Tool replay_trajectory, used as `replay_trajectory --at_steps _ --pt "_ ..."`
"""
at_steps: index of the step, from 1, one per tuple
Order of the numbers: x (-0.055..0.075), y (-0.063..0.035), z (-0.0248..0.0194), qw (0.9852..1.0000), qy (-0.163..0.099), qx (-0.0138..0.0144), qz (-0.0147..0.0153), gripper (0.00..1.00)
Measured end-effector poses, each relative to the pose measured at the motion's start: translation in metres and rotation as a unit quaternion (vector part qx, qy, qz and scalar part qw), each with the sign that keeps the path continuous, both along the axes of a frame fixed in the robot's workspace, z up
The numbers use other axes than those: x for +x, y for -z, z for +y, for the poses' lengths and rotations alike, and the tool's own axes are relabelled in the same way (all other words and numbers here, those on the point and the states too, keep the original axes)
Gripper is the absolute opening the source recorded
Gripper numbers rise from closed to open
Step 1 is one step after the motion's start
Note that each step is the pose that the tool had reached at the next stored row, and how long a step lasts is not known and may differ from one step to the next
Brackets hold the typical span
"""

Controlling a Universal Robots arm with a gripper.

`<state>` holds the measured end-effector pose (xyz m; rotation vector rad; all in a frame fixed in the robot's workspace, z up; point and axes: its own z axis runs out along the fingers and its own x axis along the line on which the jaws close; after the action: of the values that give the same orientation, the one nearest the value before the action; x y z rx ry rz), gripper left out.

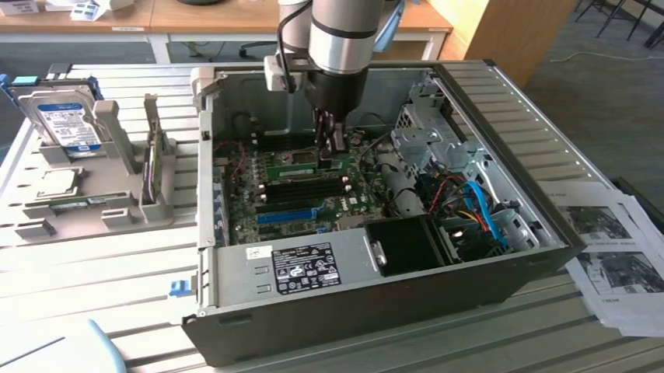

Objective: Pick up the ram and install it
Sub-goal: 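Insert the ram into the slot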

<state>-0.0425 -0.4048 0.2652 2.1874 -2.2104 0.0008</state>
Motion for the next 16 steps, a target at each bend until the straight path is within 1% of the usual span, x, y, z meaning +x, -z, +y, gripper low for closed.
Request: replay_trajectory --at_steps 7,16 --pt "0.000 0.0125 0.0000 1.0000 0.000 0.0001 -0.0022 0.11" --pt "0.000 0.0144 0.0000 1.0000 0.004 0.0000 -0.0022 0.11"
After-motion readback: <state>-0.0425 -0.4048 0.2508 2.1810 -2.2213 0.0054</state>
